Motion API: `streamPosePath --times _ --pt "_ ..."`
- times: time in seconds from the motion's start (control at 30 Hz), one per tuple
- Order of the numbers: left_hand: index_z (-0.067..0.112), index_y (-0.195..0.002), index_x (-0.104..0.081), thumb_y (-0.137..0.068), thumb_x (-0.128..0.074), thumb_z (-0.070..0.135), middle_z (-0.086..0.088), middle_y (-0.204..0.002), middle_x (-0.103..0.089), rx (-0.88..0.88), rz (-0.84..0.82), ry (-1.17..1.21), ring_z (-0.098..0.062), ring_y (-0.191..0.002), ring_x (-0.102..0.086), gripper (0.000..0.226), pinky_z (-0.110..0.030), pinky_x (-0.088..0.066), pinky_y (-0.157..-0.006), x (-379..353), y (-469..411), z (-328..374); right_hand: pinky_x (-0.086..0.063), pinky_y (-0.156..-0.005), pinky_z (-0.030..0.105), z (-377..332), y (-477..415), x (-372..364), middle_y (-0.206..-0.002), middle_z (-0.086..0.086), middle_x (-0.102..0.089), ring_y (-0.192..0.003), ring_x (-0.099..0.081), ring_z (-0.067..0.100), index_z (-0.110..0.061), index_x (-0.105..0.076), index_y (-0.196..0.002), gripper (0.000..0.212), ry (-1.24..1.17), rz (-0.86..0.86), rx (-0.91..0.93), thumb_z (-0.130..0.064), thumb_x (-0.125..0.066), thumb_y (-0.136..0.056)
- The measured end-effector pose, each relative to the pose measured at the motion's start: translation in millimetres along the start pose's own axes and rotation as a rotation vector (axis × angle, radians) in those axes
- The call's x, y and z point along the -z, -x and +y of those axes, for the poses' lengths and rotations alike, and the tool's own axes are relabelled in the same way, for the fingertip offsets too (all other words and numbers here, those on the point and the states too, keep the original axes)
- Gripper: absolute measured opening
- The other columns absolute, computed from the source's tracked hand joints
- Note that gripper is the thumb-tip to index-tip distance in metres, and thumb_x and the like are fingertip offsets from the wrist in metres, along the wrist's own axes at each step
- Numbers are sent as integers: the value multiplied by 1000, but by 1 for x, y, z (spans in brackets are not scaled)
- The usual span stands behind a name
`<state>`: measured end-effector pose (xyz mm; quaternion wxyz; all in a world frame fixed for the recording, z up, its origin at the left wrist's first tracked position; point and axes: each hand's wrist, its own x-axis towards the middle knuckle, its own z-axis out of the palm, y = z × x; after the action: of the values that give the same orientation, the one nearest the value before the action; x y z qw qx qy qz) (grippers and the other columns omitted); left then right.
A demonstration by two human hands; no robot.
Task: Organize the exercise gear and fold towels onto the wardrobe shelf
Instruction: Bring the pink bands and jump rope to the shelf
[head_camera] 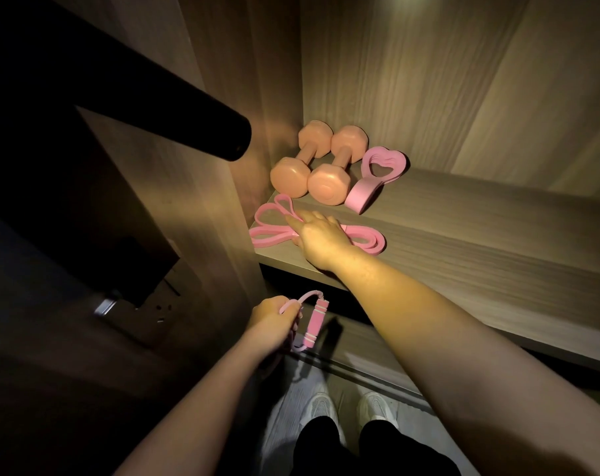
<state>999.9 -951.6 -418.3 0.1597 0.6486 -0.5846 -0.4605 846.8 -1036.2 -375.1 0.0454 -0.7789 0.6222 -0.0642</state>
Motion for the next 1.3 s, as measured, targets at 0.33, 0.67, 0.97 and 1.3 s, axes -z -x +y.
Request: streamPosePath --times 0.33,0.67,0.97,1.3 --pt "12 -75 -71 -93 -55 23 2 -58 -63 -53 5 58 -12 -52 -56 26 -22 -47 -52 4 28 7 5 -118 52 27 64 -3 -164 1 6 -150 8 23 -16 0 -156 65 19 -90 -142 -43 -28 -104" --pt "3 -91 -70 -97 -51 21 -4 -71 -64 -159 -29 88 -17 -65 -58 27 -29 -48 -64 25 73 32 -5 -122 40 16 117 12 -163 2 -12 -151 -5 17 -14 -14 -156 60 -311 69 -110 -29 -39 -103" --pt "2 -97 -69 -102 -47 21 -5 -74 -64 -349 -255 251 -14 -62 -57 30 -18 -48 -57 10 153 36 -51 -73 25 8 250 3 -117 5 -67 -99 -64 12 -14 -48 -136 49 -1319 -59 -584 -25 -65 -92" --pt "24 -70 -73 -83 -63 33 -7 -117 -65 -105 -109 559 -33 -121 -51 19 -49 -39 -104 -16 188 11 -39 -42 23 16 309 37 -56 0 -51 -42 -43 12 -15 -55 -86 10 -1485 171 -772 -17 -53 -96"
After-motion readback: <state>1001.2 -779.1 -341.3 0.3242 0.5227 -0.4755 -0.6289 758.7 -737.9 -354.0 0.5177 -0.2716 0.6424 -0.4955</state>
